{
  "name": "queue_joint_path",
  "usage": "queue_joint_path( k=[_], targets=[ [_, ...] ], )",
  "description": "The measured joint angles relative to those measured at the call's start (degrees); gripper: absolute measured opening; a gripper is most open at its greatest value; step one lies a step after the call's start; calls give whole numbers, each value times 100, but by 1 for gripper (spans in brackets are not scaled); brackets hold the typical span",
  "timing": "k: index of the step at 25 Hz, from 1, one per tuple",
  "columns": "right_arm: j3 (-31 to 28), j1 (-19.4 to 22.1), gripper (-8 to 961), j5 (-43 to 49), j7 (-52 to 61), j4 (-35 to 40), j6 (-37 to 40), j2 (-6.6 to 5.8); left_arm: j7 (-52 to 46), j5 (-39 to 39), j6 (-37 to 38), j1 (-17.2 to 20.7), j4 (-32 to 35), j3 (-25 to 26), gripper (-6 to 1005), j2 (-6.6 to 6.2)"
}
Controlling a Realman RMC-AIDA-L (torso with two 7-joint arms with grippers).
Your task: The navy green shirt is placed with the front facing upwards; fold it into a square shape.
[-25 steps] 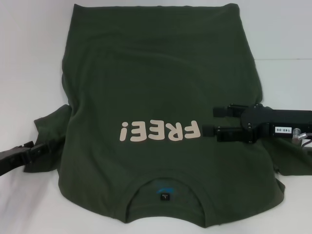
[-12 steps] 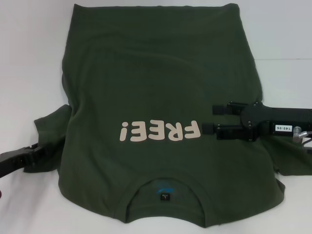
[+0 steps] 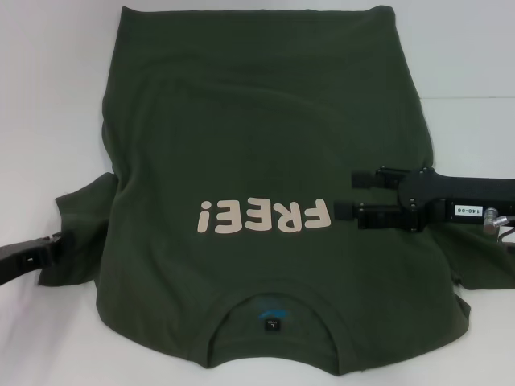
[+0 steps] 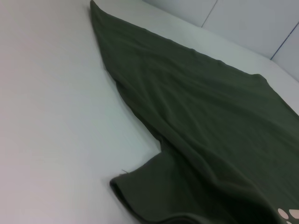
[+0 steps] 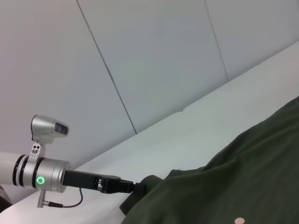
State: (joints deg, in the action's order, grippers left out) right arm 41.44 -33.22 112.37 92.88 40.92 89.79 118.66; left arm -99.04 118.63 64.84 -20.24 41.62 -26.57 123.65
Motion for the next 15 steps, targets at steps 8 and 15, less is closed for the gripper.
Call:
queue_joint_path(
  k=[8,15],
  targets=[
    [-14,0,867,-160,-43,-82,-15,24,-125,67,-12,30,233,6,0,-57],
    [-14,-11,865,-224,-50,-142,-23,53,-270,392,-266,10,439,89,-1,-130]
  ],
)
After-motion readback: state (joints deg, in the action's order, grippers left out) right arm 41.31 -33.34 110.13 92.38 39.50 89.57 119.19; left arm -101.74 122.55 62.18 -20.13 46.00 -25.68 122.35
